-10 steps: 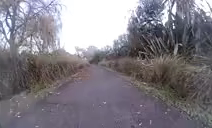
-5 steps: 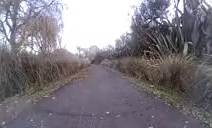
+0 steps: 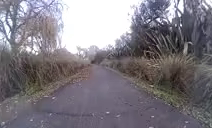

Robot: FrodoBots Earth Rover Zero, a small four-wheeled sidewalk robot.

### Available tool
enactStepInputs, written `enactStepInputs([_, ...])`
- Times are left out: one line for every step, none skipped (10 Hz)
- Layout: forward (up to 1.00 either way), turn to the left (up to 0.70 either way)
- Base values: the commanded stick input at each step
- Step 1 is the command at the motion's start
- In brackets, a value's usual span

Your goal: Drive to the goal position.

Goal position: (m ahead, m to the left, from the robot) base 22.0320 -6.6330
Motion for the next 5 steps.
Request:
enactStepInputs([0.7, 0.0])
enactStepInputs([0.7, 0.0])
enactStepInputs([0.7, 0.0])
enactStepInputs([0.7, 0.0])
enactStepInputs([0.7, 0.0])
